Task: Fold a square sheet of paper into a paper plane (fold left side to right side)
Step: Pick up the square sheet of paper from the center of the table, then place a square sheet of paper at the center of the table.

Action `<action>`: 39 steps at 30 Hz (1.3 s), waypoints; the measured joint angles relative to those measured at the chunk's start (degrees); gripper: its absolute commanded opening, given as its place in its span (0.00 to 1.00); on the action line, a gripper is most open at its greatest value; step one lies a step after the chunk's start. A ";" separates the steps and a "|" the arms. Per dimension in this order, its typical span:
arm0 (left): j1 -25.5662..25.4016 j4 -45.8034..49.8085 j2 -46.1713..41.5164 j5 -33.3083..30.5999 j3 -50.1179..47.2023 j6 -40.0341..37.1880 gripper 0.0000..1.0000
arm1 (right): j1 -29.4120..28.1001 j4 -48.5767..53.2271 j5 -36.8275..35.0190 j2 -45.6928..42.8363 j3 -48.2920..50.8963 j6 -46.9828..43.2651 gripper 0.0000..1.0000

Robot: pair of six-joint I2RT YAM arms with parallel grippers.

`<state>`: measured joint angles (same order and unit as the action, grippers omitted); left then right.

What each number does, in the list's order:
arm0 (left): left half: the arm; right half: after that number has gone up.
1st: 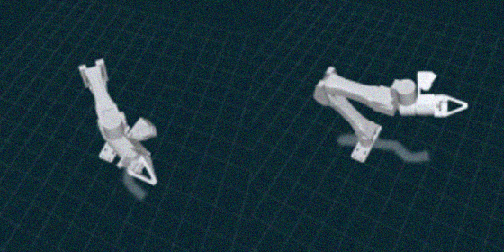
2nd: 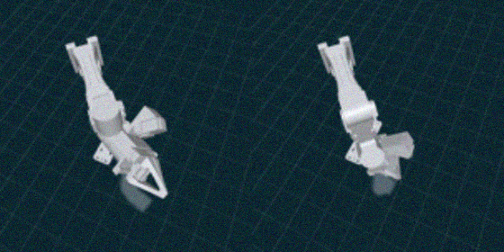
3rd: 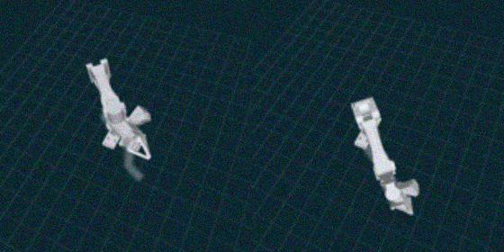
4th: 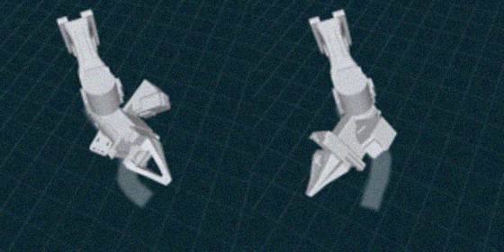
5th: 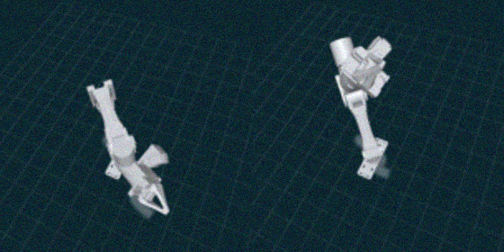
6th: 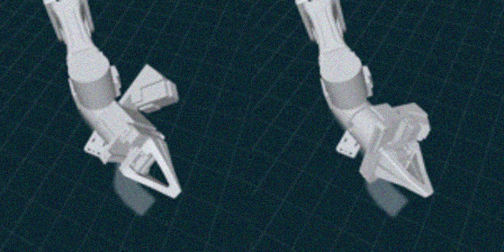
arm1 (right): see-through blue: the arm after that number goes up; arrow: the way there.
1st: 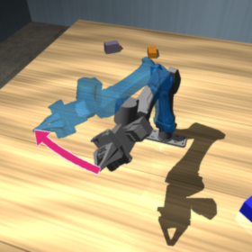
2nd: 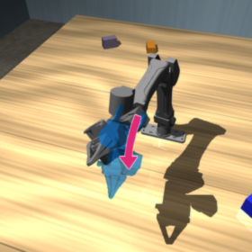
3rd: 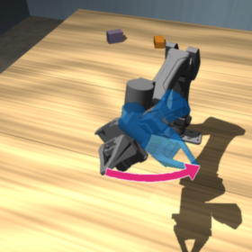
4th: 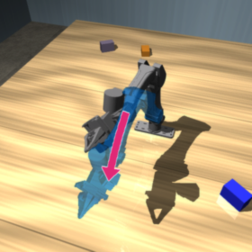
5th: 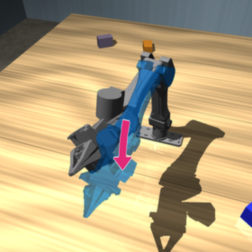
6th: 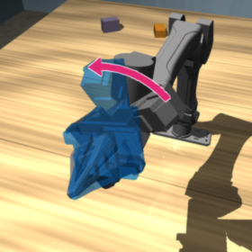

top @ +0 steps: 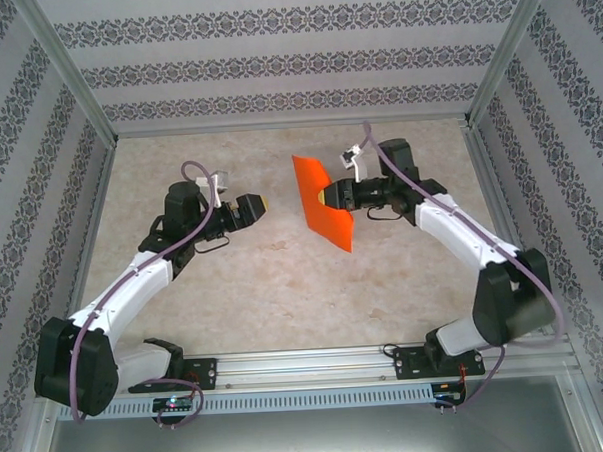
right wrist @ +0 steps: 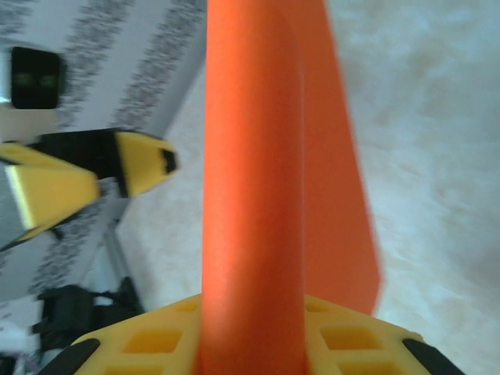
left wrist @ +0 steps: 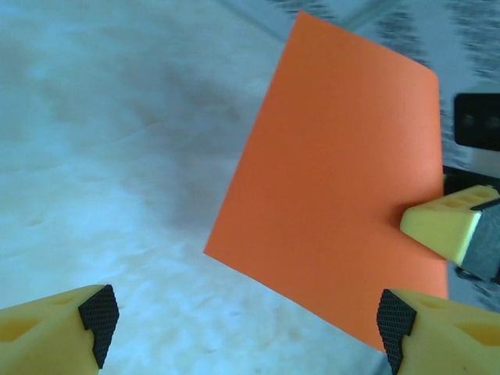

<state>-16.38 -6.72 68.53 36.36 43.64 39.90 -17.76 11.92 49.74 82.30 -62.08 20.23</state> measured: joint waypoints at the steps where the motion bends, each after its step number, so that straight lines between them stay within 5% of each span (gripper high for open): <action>1: 0.00 -2.45 -0.07 2.08 0.02 0.24 0.89 | 0.04 0.02 1.97 -1.77 -0.13 -0.02 0.29; 16: -4.35 -20.20 1.36 19.63 6.88 -0.52 0.90 | -2.38 -3.30 14.60 -11.54 -4.83 5.03 0.28; 20: -6.03 -21.44 2.60 20.65 7.37 -1.11 0.68 | -2.23 -2.38 13.42 -12.00 -4.85 5.05 0.29; 24: -6.54 -23.34 2.67 20.26 6.62 -1.79 0.28 | -1.73 -0.20 10.69 -12.28 -4.85 4.63 0.30; 27: -6.56 -24.13 2.67 19.15 4.96 -2.03 0.09 | -0.63 1.86 7.93 -12.31 -4.83 3.39 0.33; 39: -6.64 -16.70 8.00 10.95 0.37 -3.08 0.02 | 2.23 12.61 -13.40 -12.63 0.00 -3.10 0.65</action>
<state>-23.03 -23.42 76.53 47.31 44.01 36.82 -15.53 24.53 36.34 69.67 -62.08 17.12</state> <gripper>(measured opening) 0.065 0.598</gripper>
